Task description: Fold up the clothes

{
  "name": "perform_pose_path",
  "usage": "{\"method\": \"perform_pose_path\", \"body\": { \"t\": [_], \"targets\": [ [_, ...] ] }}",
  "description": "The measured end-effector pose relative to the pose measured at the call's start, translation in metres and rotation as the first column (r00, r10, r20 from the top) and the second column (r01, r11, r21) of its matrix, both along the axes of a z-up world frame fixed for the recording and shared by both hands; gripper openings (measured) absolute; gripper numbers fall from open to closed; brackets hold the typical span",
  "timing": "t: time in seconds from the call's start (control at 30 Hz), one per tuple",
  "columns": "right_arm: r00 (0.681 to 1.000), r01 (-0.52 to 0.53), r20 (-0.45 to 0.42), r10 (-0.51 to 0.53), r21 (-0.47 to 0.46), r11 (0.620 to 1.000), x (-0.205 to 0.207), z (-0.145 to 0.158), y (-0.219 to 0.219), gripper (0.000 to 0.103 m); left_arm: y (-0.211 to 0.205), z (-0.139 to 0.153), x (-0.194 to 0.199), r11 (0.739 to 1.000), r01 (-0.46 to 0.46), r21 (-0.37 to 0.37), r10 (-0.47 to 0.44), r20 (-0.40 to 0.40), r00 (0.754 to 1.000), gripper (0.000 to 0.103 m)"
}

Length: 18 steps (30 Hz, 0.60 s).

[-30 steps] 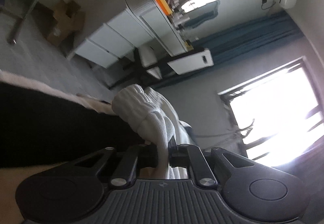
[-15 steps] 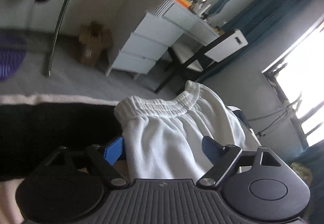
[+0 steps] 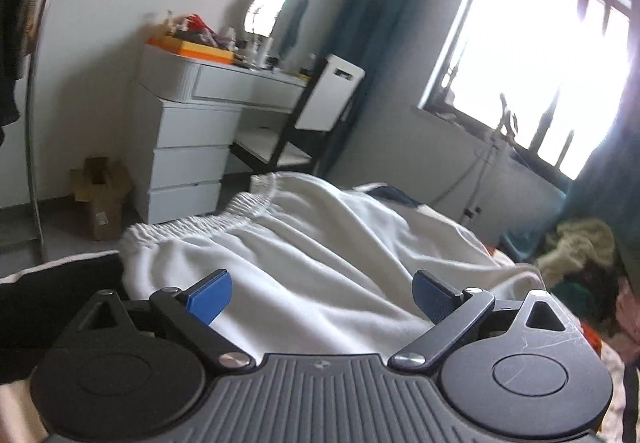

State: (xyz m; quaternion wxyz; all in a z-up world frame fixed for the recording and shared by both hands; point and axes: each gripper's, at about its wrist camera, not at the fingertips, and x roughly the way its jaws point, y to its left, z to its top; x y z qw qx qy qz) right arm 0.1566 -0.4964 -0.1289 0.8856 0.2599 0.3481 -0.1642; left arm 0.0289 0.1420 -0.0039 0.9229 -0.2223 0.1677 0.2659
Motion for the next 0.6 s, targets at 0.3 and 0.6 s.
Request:
{"method": "perform_pose_path", "body": {
  "t": [0.3,0.6],
  "targets": [
    [0.973,-0.228,-0.038,0.228,0.004,0.974,-0.008,0.002,0.039,0.011,-0.005,-0.01,0.009,0.999,0.043,0.019,-0.043,0.0,0.999,0.098],
    [0.837,-0.537,-0.185,0.516,-0.092,0.838,-0.011,-0.002,0.109,0.016,-0.006,-0.012,0.01,0.998,0.068,0.011,-0.068,-0.024,0.997,0.098]
  ]
}}
